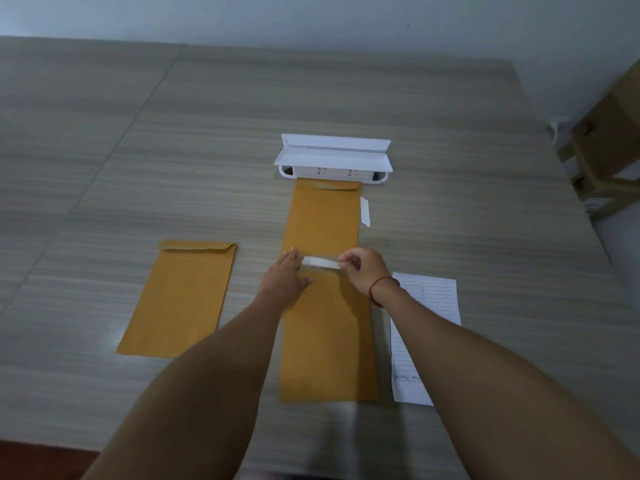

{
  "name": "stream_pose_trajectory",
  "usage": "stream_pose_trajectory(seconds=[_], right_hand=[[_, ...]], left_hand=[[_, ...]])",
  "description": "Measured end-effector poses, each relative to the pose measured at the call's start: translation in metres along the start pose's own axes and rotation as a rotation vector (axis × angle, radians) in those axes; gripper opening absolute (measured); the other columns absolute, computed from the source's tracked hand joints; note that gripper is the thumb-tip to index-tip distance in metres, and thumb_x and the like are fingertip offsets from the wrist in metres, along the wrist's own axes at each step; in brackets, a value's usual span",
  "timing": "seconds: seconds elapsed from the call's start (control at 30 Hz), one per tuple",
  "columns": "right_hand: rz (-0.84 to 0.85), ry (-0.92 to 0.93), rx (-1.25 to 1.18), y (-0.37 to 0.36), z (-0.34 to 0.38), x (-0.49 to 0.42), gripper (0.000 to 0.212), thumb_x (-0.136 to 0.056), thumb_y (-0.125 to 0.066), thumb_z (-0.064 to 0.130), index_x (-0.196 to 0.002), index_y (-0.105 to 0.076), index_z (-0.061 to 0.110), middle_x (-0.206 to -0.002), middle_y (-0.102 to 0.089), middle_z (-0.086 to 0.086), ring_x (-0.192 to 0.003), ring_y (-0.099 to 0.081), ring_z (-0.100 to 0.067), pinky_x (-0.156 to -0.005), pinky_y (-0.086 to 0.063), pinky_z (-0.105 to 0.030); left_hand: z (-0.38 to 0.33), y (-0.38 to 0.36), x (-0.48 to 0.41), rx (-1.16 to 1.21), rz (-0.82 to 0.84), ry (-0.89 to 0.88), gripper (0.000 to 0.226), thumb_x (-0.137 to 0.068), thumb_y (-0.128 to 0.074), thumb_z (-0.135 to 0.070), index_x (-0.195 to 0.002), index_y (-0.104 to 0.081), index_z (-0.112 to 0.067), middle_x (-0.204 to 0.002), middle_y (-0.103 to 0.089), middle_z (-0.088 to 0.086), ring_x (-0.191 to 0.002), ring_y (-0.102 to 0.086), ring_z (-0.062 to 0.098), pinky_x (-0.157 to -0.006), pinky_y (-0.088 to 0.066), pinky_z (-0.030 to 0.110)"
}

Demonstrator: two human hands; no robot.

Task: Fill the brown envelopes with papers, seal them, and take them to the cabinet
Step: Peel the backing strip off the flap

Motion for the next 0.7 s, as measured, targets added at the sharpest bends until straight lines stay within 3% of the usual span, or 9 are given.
stream_pose_trajectory(seconds=[0.07,0.13,0.23,0.3,0.4,0.47,0.57,0.67,0.7], right_hand=[[-0.029,-0.034,-0.062,0.012,-0.009,0.004,0.017,-0.094,-0.056,0.01,-0.105,-0.069,0.008,-0.103,-0.067,-0.005,-0.09,-0.057,-0.012,-0.083,-0.048,-0.024],[-0.2,-0.158,-0.218,0.031,-0.022,0.004,0.019,-0.093,-0.056,0.008,-0.105,-0.07,0.007,-0.105,-0.069,-0.008,-0.086,-0.059,-0.016,-0.079,-0.053,-0.025],[-0.505,-0.388,-0.466,0.055,-0.041,-0.001,0.022,-0.092,-0.056,0.004,-0.108,-0.071,0.004,-0.107,-0.07,-0.011,-0.078,-0.058,-0.019,-0.051,-0.048,-0.008],[-0.595,-0.475,-0.526,0.06,-0.046,-0.006,0.024,-0.091,-0.056,0.002,-0.109,-0.071,0.003,-0.11,-0.07,-0.013,-0.08,-0.061,-0.022,-0.062,-0.051,-0.013],[-0.537,-0.549,-0.536,0.056,-0.048,-0.012,0.027,-0.091,-0.056,0.001,-0.115,-0.067,-0.002,-0.118,-0.067,-0.018,-0.102,-0.067,-0.032,-0.087,-0.055,-0.031],[-0.467,-0.575,-0.51,0.051,-0.045,-0.014,0.03,-0.091,-0.057,0.002,-0.119,-0.062,-0.007,-0.122,-0.065,-0.02,-0.11,-0.064,-0.035,-0.094,-0.054,-0.04],[-0.432,-0.567,-0.463,0.051,-0.041,-0.014,0.031,-0.092,-0.057,0.006,-0.122,-0.06,-0.001,-0.122,-0.063,-0.015,-0.109,-0.063,-0.032,-0.091,-0.055,-0.041],[-0.354,-0.435,-0.251,0.046,-0.027,-0.01,0.017,-0.092,-0.051,0.005,-0.105,-0.062,0.01,-0.102,-0.061,-0.009,-0.093,-0.06,-0.026,-0.066,-0.051,-0.027],[-0.298,-0.365,-0.157,0.042,-0.021,-0.007,0.019,-0.091,-0.051,0.006,-0.107,-0.061,0.011,-0.104,-0.06,-0.007,-0.095,-0.059,-0.025,-0.068,-0.051,-0.027]], left_hand=[[-0.002,0.0,0.002,-0.03,0.002,-0.01,0.066,-0.096,-0.05,-0.036,-0.15,-0.022,-0.011,-0.161,-0.01,0.002,-0.148,-0.013,0.021,-0.117,-0.023,0.036],[-0.004,0.0,0.001,-0.045,0.006,-0.003,0.065,-0.096,-0.05,-0.035,-0.15,-0.023,-0.011,-0.161,-0.01,0.003,-0.148,-0.015,0.023,-0.116,-0.025,0.037],[-0.007,-0.002,-0.002,-0.062,0.014,0.007,0.063,-0.095,-0.052,-0.035,-0.148,-0.026,-0.011,-0.161,-0.012,0.005,-0.147,-0.019,0.025,-0.115,-0.029,0.04],[-0.007,-0.003,-0.004,-0.043,0.011,0.012,0.062,-0.093,-0.056,-0.036,-0.144,-0.032,-0.011,-0.159,-0.018,0.006,-0.143,-0.026,0.027,-0.112,-0.034,0.042],[-0.006,-0.001,-0.007,-0.004,-0.017,0.026,0.065,-0.085,-0.066,-0.04,-0.136,-0.039,-0.011,-0.145,-0.039,0.008,-0.128,-0.045,0.028,-0.1,-0.045,0.044],[-0.006,0.0,-0.007,0.002,-0.037,0.026,0.067,-0.081,-0.07,-0.04,-0.134,-0.041,-0.013,-0.138,-0.046,0.006,-0.124,-0.048,0.028,-0.098,-0.046,0.044],[-0.013,0.005,-0.006,-0.036,-0.115,-0.004,0.069,-0.078,-0.074,-0.038,-0.136,-0.043,-0.016,-0.136,-0.051,0.004,-0.126,-0.047,0.026,-0.102,-0.044,0.043],[-0.019,0.01,-0.005,-0.098,-0.156,-0.033,0.069,-0.077,-0.075,-0.036,-0.136,-0.045,-0.018,-0.13,-0.051,0.006,-0.126,-0.045,0.028,-0.104,-0.041,0.042],[-0.02,0.011,-0.003,-0.11,-0.166,-0.035,0.066,-0.076,-0.076,-0.036,-0.134,-0.048,-0.019,-0.128,-0.051,0.007,-0.125,-0.044,0.028,-0.103,-0.04,0.042]])
Point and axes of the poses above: each hand's wrist, its own x-axis away from the middle knuckle, its own y-axis out of the back of the hand, z = x × y, the point moved 4 cm from there along -x, towards the middle knuckle
